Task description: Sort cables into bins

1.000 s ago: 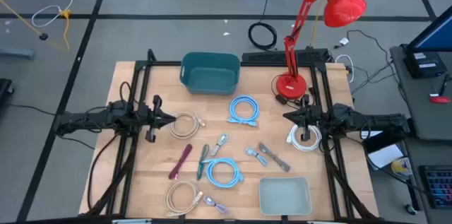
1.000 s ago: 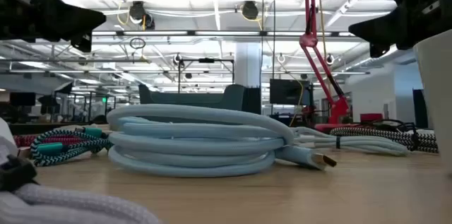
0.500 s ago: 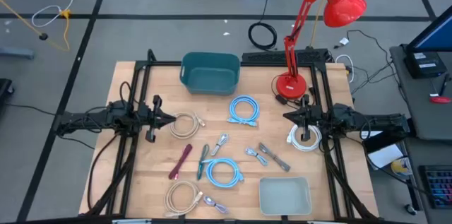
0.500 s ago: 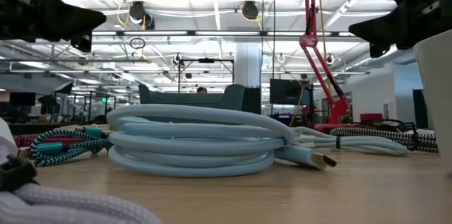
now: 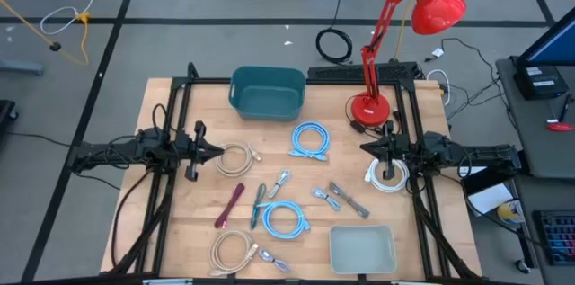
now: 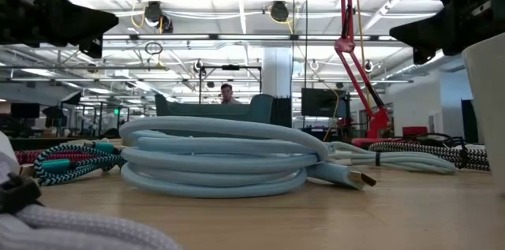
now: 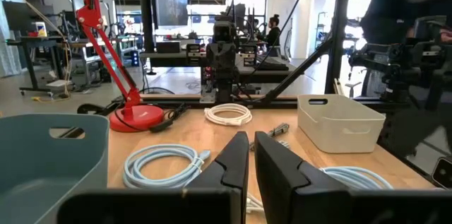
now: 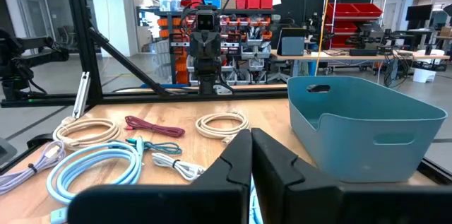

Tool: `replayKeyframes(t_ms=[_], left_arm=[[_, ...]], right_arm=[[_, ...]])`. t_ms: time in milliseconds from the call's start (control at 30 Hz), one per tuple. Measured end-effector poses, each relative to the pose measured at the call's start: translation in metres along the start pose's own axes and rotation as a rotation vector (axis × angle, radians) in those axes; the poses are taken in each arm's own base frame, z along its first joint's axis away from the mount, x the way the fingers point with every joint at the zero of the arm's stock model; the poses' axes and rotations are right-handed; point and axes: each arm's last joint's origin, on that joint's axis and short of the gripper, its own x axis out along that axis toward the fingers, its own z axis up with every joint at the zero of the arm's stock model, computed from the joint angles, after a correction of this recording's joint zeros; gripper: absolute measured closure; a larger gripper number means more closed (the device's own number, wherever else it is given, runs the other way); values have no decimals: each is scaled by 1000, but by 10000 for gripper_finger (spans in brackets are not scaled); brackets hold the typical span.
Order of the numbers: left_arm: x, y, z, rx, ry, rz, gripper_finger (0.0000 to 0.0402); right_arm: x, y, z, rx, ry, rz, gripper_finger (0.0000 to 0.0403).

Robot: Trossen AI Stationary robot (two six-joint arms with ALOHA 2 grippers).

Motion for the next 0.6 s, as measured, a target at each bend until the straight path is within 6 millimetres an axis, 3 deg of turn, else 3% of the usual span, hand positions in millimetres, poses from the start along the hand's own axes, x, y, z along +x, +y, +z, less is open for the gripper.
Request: replayKeyframes(t_ms=[200, 400, 600], left_arm=[[0, 0, 0, 0, 0, 0, 371], [0, 0, 0, 0, 0, 0, 371], [0, 0, 0, 0, 1, 0, 371]], right_arm=[[0, 0, 0, -29, 0, -4, 403], [0, -7, 0, -793, 91, -225, 403], [-1, -9, 0, -1084, 159, -272, 403]])
